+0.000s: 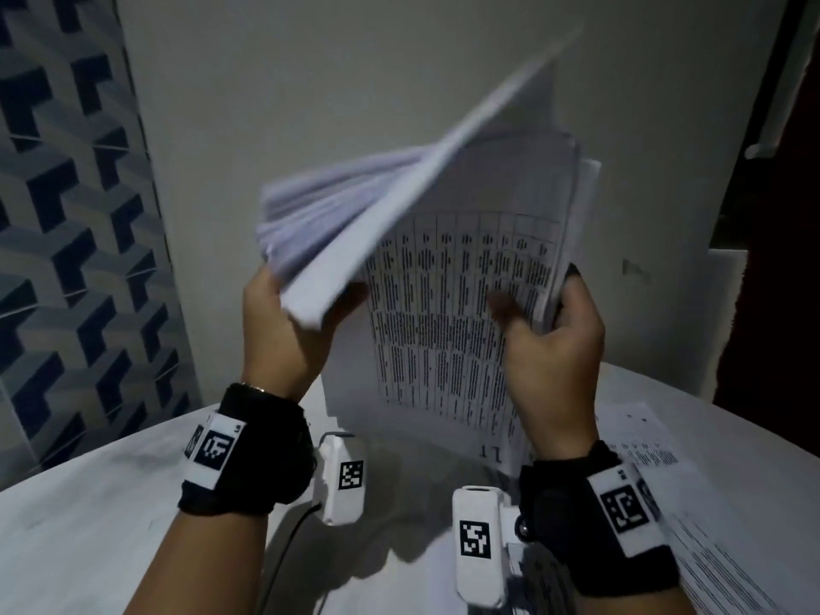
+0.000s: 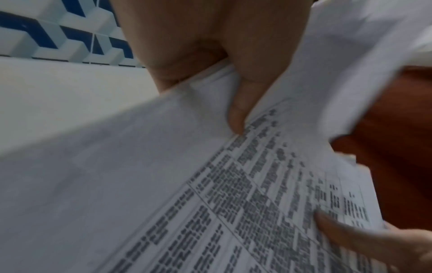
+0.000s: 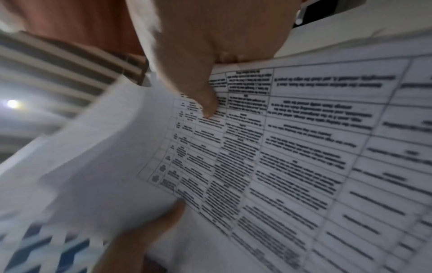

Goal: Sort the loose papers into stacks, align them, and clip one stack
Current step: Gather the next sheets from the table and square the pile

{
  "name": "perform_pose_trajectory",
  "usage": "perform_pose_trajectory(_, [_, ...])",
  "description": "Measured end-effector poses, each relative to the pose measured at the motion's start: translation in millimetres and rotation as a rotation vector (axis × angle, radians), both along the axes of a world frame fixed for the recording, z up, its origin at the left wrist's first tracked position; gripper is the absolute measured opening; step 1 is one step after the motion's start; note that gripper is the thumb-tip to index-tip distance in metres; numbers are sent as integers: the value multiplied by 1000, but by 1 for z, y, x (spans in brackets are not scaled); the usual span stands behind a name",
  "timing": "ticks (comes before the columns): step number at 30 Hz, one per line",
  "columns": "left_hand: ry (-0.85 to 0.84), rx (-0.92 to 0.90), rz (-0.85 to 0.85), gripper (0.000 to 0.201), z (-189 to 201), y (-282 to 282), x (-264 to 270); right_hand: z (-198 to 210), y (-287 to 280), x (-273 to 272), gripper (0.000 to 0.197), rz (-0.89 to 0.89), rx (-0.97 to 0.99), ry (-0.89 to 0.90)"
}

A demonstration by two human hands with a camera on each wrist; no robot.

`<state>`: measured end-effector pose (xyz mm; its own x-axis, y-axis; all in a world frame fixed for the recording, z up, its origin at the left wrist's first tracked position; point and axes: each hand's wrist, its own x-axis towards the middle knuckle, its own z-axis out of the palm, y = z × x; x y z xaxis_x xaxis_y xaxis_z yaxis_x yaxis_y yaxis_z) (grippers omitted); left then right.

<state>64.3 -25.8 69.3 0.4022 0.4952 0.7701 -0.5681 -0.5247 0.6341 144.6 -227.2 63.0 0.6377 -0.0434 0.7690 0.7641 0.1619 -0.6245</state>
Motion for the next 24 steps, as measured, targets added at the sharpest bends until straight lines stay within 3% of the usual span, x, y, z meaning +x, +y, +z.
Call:
perform_pose_trajectory(2, [-103, -46, 53, 50, 2, -5, 5, -4, 4, -4, 11, -27, -21, -58])
perform_pose_trajectory(5, [-75, -53, 102, 48, 2, -15, 10, -10, 10, -5, 18, -73, -46, -85])
perform_pose_trajectory(13, [83, -177, -76, 50, -5, -6, 7, -20, 5, 13, 25, 182, -61, 321])
perform_pose_trajectory(18, [107, -201, -135, 54, -6, -2, 6, -18, 2, 13, 31, 300, -150, 456])
perform_pose_trajectory(24, [32, -171, -170, 65, 1, -11, 4, -10, 0, 10, 36, 272, -31, 350])
